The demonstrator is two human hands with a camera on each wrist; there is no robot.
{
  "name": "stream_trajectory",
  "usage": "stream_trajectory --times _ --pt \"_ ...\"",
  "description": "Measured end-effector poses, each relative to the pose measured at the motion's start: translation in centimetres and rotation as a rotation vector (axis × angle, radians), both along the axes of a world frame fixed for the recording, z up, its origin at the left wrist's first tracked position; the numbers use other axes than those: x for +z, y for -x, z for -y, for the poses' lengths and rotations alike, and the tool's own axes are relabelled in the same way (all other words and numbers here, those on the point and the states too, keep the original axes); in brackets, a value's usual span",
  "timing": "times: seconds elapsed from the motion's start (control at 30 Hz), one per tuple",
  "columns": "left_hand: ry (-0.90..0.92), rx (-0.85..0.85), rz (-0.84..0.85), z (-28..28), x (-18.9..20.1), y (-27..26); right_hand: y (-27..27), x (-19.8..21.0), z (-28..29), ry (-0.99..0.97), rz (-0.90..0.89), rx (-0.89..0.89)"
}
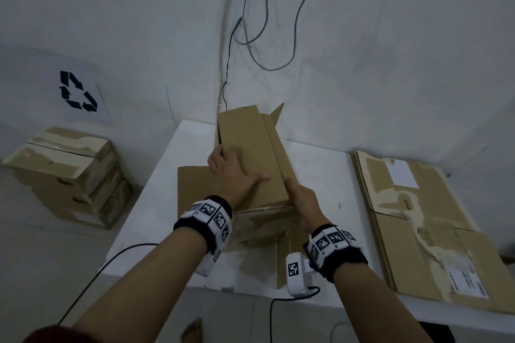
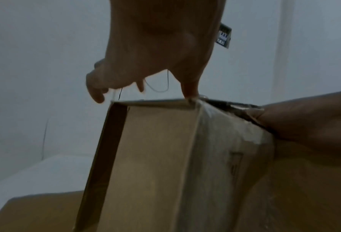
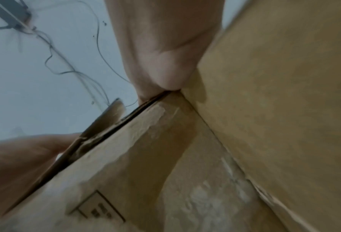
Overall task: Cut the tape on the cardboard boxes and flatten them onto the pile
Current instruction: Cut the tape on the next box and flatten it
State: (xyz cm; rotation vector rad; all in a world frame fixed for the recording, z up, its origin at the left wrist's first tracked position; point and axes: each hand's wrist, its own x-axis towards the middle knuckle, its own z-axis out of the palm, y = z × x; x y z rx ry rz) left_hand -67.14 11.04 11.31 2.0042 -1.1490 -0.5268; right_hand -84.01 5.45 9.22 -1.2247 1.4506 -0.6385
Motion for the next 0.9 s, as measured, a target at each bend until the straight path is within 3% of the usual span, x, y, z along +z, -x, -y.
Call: stream_trajectory --times 0.13,0.3,0.43,0.53,0.6,0.67,0.77,0.9 --pt "-0.035 0.084 -0.053 1.1 -0.9 -0.2 0.4 -0.3 -0.5 0.008 0.173 0.007" --pt "-0.010 -0.018 -0.460 1.3 -1.9 -1.8 0.6 -0.8 -0.4 0.090 0.097 0.098" --pt "0.015 -0.017 -0.505 -0.7 -2.8 -2.5 0.4 -1.0 -0.2 0.085 0.137 0.063" --pt "-0.068 0.023 -0.257 -3.2 -2.5 -4.1 0.3 -1.0 0.0 0.081 0.140 0.065" --pt "-0.197 0.062 0.089 -4.6 -2.4 -5.0 0.1 -0.9 0.4 0.081 0.142 0.073" --pt "-0.355 0.069 0.318 -5.3 -2.6 -5.5 -0.3 -0.6 0.7 0.083 0.139 0.081" --pt "-0.474 0.076 0.407 -5.6 -2.3 -4.7 -0.7 -0.1 1.0 0.092 0.128 0.090" --pt "-0.501 -0.024 0.518 -5.9 -1.2 -1.2 -1.5 0.1 1.6 0.101 0.132 0.103"
